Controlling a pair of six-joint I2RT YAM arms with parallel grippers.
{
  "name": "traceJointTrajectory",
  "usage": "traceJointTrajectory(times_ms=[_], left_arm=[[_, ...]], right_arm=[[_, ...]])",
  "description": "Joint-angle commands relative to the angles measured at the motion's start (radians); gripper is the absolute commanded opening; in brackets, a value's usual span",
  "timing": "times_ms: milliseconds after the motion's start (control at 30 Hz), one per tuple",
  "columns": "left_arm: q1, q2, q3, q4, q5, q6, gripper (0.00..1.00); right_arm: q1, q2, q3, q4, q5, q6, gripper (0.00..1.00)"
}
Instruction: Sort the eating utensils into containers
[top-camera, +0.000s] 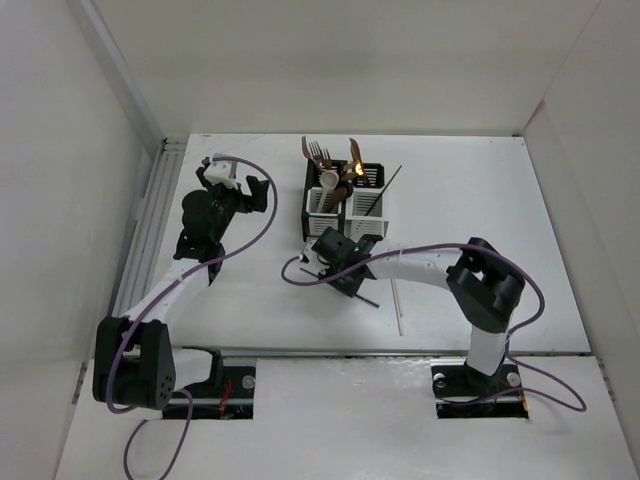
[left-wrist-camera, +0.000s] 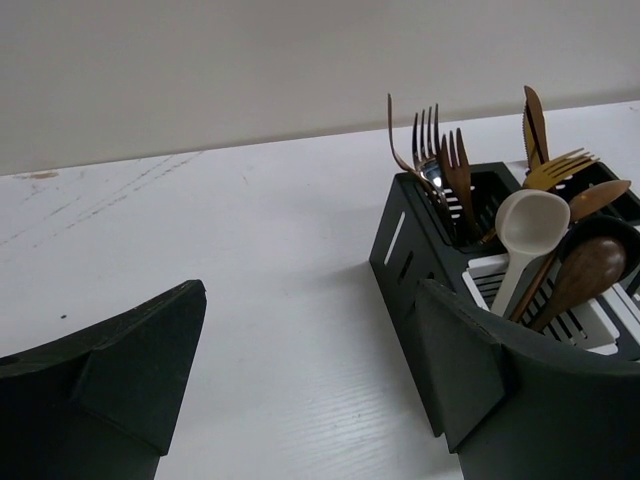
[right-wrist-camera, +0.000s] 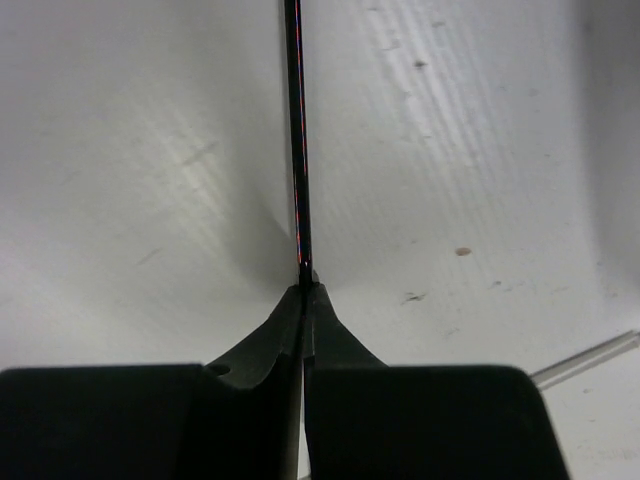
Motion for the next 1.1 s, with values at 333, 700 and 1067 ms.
traceJointTrajectory(times_ms=[333, 700, 1067], left_arm=[[-0.015, -0.070, -0.015, 0.039, -0.131, 0.011, 0.84], [-0.050, -0.101, 0.003, -0.022, -0.189, 0.063, 0.84], [-0.089, -0.112, 0.001, -0.139, -0.185, -0.035, 0.84]], right_arm=[[-0.010, -0.372, -0.036, 0.189, -0.088, -0.024, 0.00], [-0.337, -0.480, -0.165, 1.013, -0.122, 0.166, 0.00], [-0.440, -0.357, -0.352, 1.465, -0.018, 0.309, 0.00]])
